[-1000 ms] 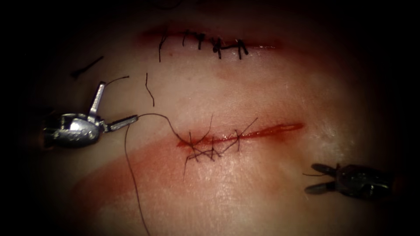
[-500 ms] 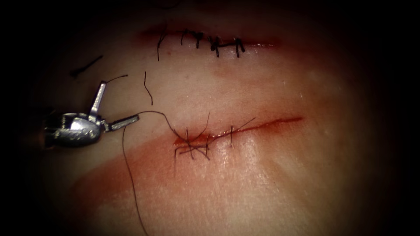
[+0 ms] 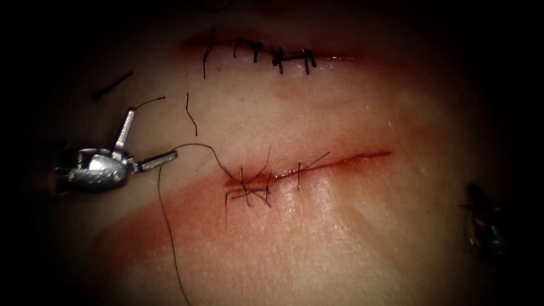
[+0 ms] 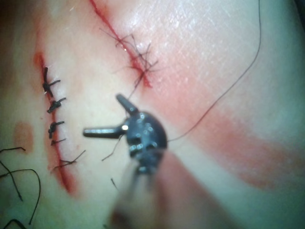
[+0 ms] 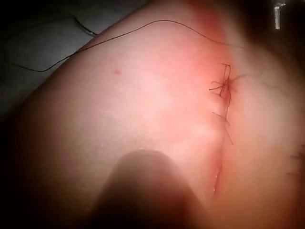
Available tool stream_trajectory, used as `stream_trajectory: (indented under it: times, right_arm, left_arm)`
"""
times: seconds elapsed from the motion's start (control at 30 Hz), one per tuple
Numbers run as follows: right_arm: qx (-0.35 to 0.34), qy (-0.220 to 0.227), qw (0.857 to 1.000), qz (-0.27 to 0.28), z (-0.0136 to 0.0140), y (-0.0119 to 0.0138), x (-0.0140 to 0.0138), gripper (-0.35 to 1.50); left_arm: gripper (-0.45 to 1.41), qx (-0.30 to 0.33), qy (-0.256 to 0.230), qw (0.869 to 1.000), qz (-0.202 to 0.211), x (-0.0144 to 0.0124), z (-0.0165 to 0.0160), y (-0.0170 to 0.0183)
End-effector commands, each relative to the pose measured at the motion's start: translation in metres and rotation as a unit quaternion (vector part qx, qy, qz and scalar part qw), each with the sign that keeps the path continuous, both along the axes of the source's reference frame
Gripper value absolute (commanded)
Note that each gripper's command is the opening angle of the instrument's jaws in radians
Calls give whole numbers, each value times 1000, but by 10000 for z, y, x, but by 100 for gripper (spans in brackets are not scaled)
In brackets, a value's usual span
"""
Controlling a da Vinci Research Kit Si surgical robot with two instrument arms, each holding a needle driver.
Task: Wound Closure
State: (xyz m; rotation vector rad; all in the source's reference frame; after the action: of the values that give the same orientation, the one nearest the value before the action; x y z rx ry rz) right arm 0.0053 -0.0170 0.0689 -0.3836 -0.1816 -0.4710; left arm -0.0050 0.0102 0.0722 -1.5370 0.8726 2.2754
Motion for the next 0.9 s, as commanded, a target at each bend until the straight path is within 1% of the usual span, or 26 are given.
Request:
stream_trajectory:
  times: [0.03,0.1,0.27,0.4,0.53,0.57,0.7,0.73,0.8,0.87,0.9]
  right_arm:
    - [-6,12,1000,5,10,-15,14,130]
    - [-21,13,1000,-10,14,-23,23,130]
    - [-22,5,999,-40,25,-36,42,130]
    - [-22,4,999,-46,26,-41,55,130]
    - [-15,17,998,-54,27,-47,73,130]
    - [-10,28,998,-57,28,-49,82,130]
    - [5,60,996,-70,24,-51,98,130]
    - [11,77,995,-60,22,-51,101,130]
    - [33,129,990,-41,13,-46,103,130]
    - [31,149,988,-17,2,-42,99,128]
    - [35,169,985,4,-6,-38,96,128]
  left_arm:
    - [101,1,0,1000,0,-5,7,-2]
    - [101,1,0,1000,0,-6,7,-2]
    - [101,0,0,1000,0,-7,8,-3]
    - [101,0,0,1000,0,-6,7,-4]
    - [101,0,0,1000,0,-7,7,-4]
    - [101,0,0,1000,0,-7,7,-4]
    - [101,0,0,1000,0,-7,7,-5]
    - [101,0,0,1000,0,-7,7,-5]
    - [101,0,0,1000,0,-7,6,-5]
    - [101,0,0,1000,0,-7,6,-6]
    - [101,0,0,1000,0,-7,6,-6]
